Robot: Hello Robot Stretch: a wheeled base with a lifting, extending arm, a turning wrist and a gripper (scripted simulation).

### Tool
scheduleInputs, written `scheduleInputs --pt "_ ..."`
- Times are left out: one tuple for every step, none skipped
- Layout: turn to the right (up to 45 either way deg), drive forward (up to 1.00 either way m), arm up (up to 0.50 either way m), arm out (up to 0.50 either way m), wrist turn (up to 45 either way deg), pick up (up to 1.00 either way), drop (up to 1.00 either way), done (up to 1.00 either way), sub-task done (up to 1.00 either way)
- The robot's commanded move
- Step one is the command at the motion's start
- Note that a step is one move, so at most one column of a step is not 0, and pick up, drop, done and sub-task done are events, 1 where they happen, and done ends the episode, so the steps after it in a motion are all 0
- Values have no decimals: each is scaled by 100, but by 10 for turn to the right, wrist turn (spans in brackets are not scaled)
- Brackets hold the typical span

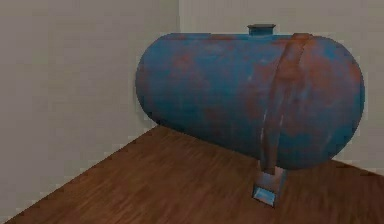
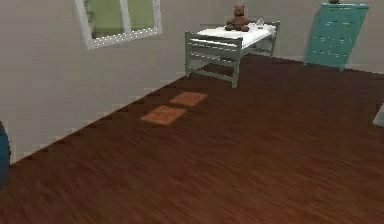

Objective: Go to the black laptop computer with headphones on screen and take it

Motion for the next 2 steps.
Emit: scheduleInputs --pt "-270 0 0 0 0 0 0 0 0" --pt "0 50 0 0 0 0 0 0 0"
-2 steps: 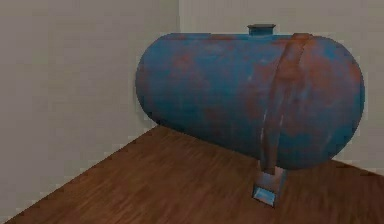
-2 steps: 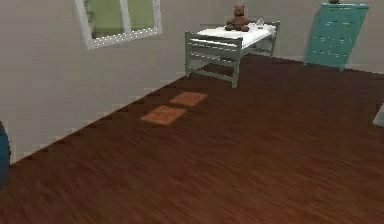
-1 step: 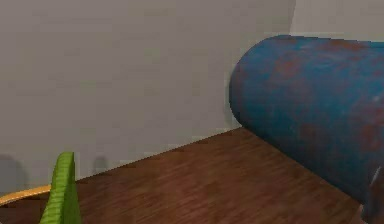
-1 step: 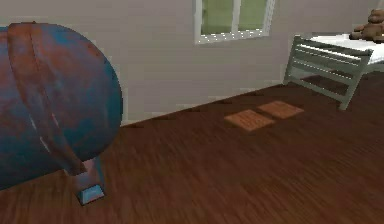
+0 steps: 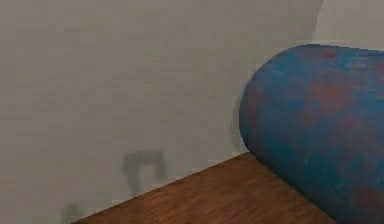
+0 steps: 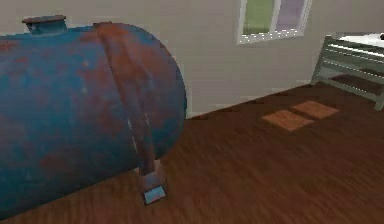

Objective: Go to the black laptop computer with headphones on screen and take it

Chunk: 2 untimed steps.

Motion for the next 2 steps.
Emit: scheduleInputs --pt "-270 0 0 0 0 0 0 0 0" --pt "0 70 0 0 0 0 0 0 0"
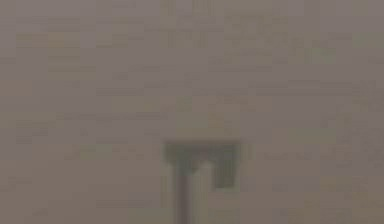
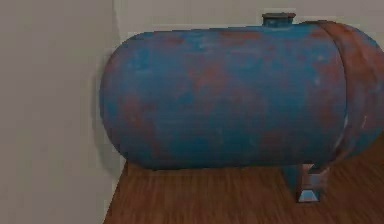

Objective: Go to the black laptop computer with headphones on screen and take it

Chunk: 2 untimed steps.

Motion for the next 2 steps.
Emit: scheduleInputs --pt "-450 0 0 0 0 0 0 0 0" --pt "0 25 0 0 0 0 0 0 0"
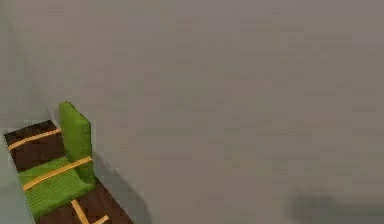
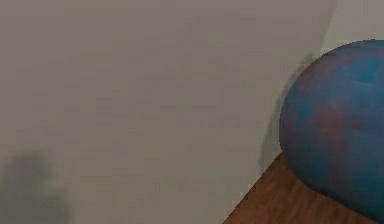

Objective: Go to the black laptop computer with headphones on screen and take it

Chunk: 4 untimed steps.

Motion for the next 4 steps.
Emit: scheduleInputs --pt "-450 0 0 0 0 0 0 0 0" --pt "-450 0 0 0 0 0 0 0 0" --pt "-450 0 0 0 0 0 0 0 0" --pt "-240 0 0 0 0 0 0 0 0"
